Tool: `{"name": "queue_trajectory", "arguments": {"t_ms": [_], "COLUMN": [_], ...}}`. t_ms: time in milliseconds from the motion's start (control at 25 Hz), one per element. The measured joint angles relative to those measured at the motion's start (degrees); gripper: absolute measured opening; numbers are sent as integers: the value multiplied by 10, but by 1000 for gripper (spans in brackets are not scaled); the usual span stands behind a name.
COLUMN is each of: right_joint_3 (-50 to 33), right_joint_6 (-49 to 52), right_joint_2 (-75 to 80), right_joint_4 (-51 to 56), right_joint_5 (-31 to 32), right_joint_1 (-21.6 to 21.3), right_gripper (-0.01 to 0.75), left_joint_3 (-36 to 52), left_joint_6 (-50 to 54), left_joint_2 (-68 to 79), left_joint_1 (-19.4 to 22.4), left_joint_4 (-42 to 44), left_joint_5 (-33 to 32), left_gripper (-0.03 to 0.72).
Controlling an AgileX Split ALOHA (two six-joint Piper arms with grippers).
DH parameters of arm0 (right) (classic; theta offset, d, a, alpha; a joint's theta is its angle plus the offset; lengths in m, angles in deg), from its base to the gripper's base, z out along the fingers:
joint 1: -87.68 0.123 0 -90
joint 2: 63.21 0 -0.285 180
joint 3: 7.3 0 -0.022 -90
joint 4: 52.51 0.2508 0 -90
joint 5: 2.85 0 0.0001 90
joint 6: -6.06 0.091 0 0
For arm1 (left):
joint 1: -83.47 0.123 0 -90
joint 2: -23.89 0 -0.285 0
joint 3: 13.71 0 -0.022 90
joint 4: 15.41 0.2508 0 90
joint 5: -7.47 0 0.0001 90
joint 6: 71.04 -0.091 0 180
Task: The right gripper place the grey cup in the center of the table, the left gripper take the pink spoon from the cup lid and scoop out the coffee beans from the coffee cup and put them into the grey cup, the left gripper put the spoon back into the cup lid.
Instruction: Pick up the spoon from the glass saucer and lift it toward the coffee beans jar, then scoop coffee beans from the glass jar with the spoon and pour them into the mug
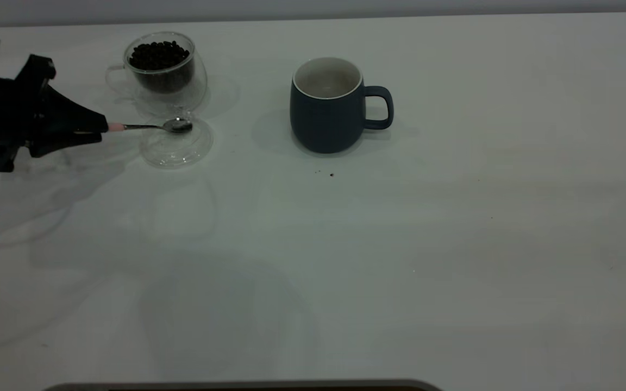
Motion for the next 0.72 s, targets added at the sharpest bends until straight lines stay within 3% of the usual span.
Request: {"name": "queue_trajectory", "arguments": {"t_ms": [320,560,720], "right_joint_3": [0,0,0], "right_joint_6": [0,0,0], "right_joint_2": [0,0,0], "right_joint_4": [0,0,0], "right_joint_5": [0,0,0], "right_joint_1": [0,0,0], "right_gripper": [461,453,453], "left_joint_3": [0,-12,-61], "left_joint_6": [87,96,114], "left_joint_2": [-59,-119,-144], "left_joint_1": [0,0,0], "left_joint_4": [147,166,167], "left_joint_5": [-25,-120,-137], "left_gripper": [126,125,125]}}
